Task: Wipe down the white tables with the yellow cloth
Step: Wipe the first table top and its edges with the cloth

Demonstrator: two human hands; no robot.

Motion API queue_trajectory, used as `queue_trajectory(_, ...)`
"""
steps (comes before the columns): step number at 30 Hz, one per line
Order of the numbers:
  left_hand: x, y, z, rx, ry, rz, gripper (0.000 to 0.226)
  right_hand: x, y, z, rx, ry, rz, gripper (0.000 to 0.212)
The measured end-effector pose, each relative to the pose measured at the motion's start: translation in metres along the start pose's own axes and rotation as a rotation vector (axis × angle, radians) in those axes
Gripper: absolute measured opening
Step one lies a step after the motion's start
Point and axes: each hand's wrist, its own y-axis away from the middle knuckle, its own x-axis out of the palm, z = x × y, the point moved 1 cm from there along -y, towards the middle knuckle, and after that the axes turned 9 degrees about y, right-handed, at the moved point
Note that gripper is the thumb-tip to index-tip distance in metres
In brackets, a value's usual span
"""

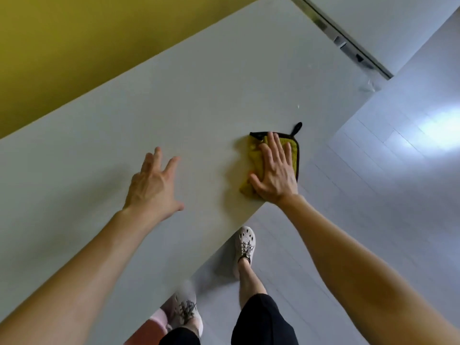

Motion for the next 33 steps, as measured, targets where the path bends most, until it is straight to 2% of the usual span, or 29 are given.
queue_trajectory(2, -0.005, -0.022, -0.029, -0.003, -0.001, 0.020, 0.134, 0.004, 0.019, 0.017, -0.073, -0.029, -0.014, 0.090)
queue_trajectory(5, -0.015, -0.056, -0.075, -0.025, -0.026, 0.061, 0.146, 0.010, 0.038, 0.021, -0.393, -0.068, -0.022, 0.087)
queue_trajectory(7, -0.020, -0.075, -0.101, -0.038, -0.072, 0.084, 0.157, 0.012, 0.021, -0.014, -0.609, -0.037, -0.010, 0.087)
queue_trajectory(8, -0.021, -0.083, -0.110, -0.043, -0.096, 0.092, 0.160, 0.013, 0.004, -0.042, -0.642, -0.025, -0.006, 0.088)
queue_trajectory(10, -0.018, -0.095, -0.122, -0.072, -0.120, 0.096, 0.164, 0.011, -0.037, -0.112, -0.485, 0.003, -0.019, 0.089)
queue_trajectory(13, 0.000, -0.103, -0.125, -0.130, -0.130, 0.099, 0.167, 0.003, -0.098, -0.206, -0.054, 0.013, 0.022, 0.098)
queue_trajectory(15, 0.011, -0.104, -0.119, -0.132, -0.156, 0.075, 0.166, 0.005, -0.116, -0.222, 0.096, 0.004, 0.041, 0.098)
queue_trajectory(17, 0.016, -0.105, -0.113, -0.120, -0.175, 0.052, 0.166, 0.006, -0.112, -0.194, 0.123, -0.013, 0.026, 0.096)
queue_trajectory(19, 0.017, -0.105, -0.111, -0.120, -0.167, 0.041, 0.166, 0.007, -0.080, -0.139, -0.037, -0.012, -0.004, 0.095)
queue_trajectory(22, 0.014, -0.105, -0.118, -0.132, -0.134, 0.034, 0.165, 0.011, -0.034, -0.061, -0.517, -0.044, 0.017, 0.095)
queue_trajectory(24, 0.011, -0.103, -0.120, -0.127, -0.135, 0.024, 0.165, 0.016, -0.037, -0.052, -0.697, -0.023, 0.026, 0.092)
queue_trajectory(26, 0.010, -0.103, -0.119, -0.122, -0.164, 0.007, 0.165, 0.019, -0.073, -0.074, -0.755, -0.023, -0.010, 0.088)
queue_trajectory(27, 0.010, -0.103, -0.119, -0.121, -0.168, 0.004, 0.165, 0.018, -0.100, -0.092, -0.694, -0.038, -0.034, 0.086)
queue_trajectory(29, 0.011, -0.102, -0.118, -0.110, -0.170, 0.004, 0.166, 0.008, -0.164, -0.128, -0.403, -0.072, -0.058, 0.083)
queue_trajectory(31, 0.009, -0.104, -0.116, -0.098, -0.139, 0.018, 0.163, -0.006, -0.214, -0.147, -0.124, -0.059, -0.013, 0.086)
queue_trajectory(33, -0.004, -0.107, -0.108, -0.072, -0.005, 0.031, 0.149, -0.011, -0.230, -0.135, -0.038, -0.052, 0.006, 0.089)
